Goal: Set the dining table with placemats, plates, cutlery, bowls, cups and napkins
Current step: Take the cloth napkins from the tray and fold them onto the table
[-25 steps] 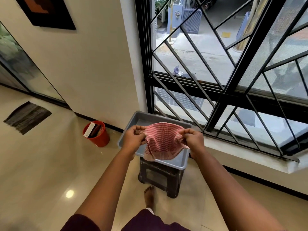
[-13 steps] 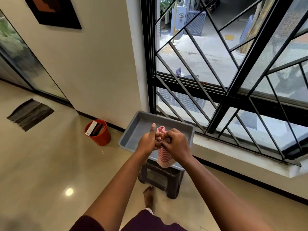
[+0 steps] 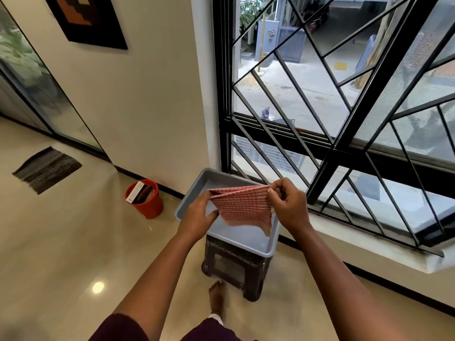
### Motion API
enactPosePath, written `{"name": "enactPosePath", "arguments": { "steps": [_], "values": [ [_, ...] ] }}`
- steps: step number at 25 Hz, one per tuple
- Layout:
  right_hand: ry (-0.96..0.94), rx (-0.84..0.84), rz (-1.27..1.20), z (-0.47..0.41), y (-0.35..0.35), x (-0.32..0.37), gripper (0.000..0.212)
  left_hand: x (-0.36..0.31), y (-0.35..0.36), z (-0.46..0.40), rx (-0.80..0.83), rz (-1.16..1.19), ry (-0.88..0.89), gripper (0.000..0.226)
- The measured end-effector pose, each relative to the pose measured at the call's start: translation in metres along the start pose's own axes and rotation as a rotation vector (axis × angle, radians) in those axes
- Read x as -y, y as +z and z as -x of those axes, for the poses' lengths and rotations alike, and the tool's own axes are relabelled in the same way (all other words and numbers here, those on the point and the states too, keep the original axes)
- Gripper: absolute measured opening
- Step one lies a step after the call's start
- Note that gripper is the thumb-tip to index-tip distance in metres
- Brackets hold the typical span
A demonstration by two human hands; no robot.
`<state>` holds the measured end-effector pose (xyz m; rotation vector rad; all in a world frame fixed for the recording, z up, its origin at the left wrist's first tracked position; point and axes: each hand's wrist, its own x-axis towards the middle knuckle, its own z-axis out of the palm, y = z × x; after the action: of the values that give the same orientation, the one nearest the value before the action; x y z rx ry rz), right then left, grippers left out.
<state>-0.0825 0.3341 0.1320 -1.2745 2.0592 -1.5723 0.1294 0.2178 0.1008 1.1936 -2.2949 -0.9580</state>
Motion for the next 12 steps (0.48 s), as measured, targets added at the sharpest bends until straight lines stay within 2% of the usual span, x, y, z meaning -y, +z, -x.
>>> {"name": "enactPosePath", "arguments": {
  "steps": [3, 6, 9, 12],
  "values": [
    [0.08, 0.018, -0.068, 0.001, -0.002, -0.002, 0.005, -0.006, -0.011, -0.001, -0.034, 0.195, 0.161, 0.027],
    [0.145, 0.033, -0.137, -0.003, 0.001, 0.002, 0.006, -0.011, -0.018, -0.006, -0.065, 0.328, 0.214, 0.028],
    [0.3, 0.06, -0.294, -0.01, 0.002, 0.01, 0.007, -0.027, -0.026, -0.01, -0.021, 0.589, 0.092, 0.036],
    [0.627, 0.085, -0.588, -0.018, 0.0, 0.013, 0.018, -0.037, -0.03, -0.012, 0.004, 0.738, -0.145, 0.019]
  ]
}}
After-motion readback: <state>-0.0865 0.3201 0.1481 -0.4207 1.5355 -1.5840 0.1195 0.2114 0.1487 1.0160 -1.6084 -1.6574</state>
